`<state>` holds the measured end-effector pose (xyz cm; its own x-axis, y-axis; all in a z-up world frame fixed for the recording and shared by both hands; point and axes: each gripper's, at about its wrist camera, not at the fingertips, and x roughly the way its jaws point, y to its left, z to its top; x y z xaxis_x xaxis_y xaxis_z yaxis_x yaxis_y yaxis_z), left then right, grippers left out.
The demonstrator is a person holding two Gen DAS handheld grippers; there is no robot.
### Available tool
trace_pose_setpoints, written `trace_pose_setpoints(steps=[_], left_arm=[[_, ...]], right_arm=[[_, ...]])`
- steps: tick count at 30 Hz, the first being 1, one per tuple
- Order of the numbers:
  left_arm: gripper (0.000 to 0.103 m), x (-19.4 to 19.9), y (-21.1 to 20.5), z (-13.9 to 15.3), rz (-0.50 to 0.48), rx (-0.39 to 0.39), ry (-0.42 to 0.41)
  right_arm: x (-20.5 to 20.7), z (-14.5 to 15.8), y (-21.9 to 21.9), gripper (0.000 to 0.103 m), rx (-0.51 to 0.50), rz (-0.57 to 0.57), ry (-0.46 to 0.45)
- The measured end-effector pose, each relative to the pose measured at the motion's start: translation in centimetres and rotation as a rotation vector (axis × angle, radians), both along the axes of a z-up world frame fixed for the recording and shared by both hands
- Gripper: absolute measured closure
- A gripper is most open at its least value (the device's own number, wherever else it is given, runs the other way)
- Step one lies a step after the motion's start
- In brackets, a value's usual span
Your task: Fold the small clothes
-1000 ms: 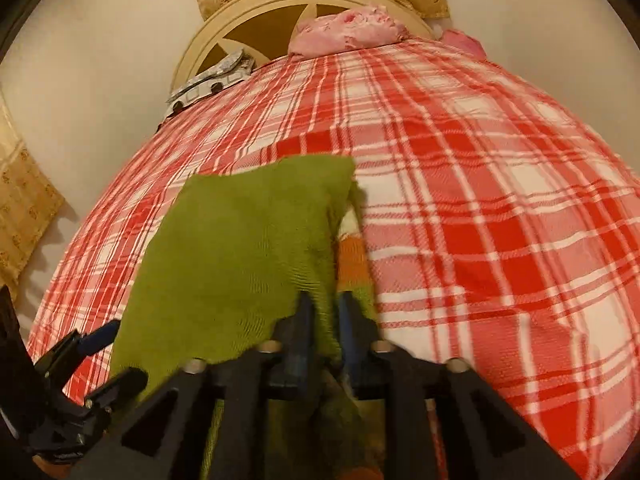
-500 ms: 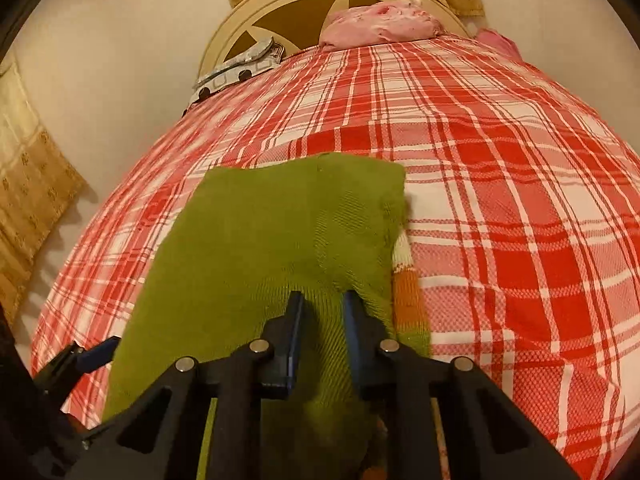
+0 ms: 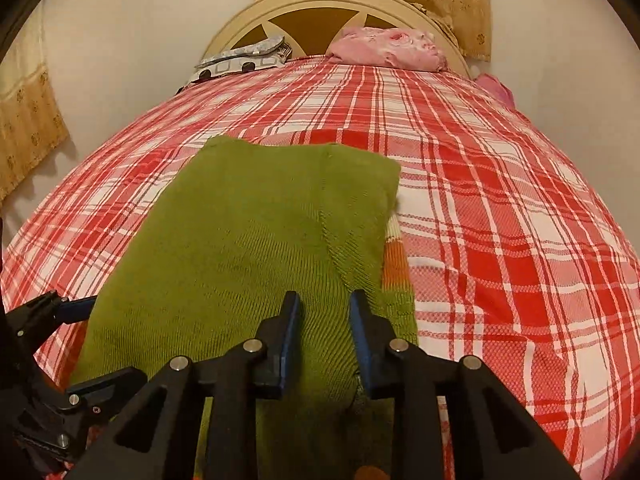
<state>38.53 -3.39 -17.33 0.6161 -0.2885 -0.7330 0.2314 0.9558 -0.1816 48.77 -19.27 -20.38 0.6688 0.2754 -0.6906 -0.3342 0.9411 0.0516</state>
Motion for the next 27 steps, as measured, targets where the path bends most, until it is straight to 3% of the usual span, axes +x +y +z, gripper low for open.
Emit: trace_pose_setpoints(steps=[5, 13, 16, 18, 21, 23, 27], left_arm=[[0.002, -0.5, 0.3, 0.6, 0.013, -0.002, -0.012], [0.002, -0.8, 0.6, 3.7, 0.019, 0.000, -0.102], [0.002, 0.6, 0.5, 4.3, 0.031, 0.049, -0.137], [0.002, 2.0, 0.7, 4.5, 0.051, 0.090, -0.149], [0.002, 4.3, 1.3, 4.8, 0.099, 0.103, -0.153], [0.002, 5.6, 1.5, 4.4, 0.109, 0.114, -0.130], [0.002, 6.6, 1.5, 3.0, 0.103, 0.115, -0.106]], right_arm=[[-0.3, 0.1, -0.3, 0.075, 0.018, 0.028, 0.001], [0.3, 1.0, -0.2, 0.075, -0.001, 0.041, 0.021], [0.5, 3.0, -0.5, 0.075, 0.060, 0.009, -0.012], [1.3, 3.9, 0.4, 0.075, 0.043, 0.033, -0.023], [3.2, 3.7, 1.8, 0.075, -0.032, 0.040, -0.010], [4.8, 2.9, 1.9, 0.075, -0.081, -0.016, 0.022], [6.5, 1.4, 1.0, 0.075, -0.029, -0.035, 0.078]])
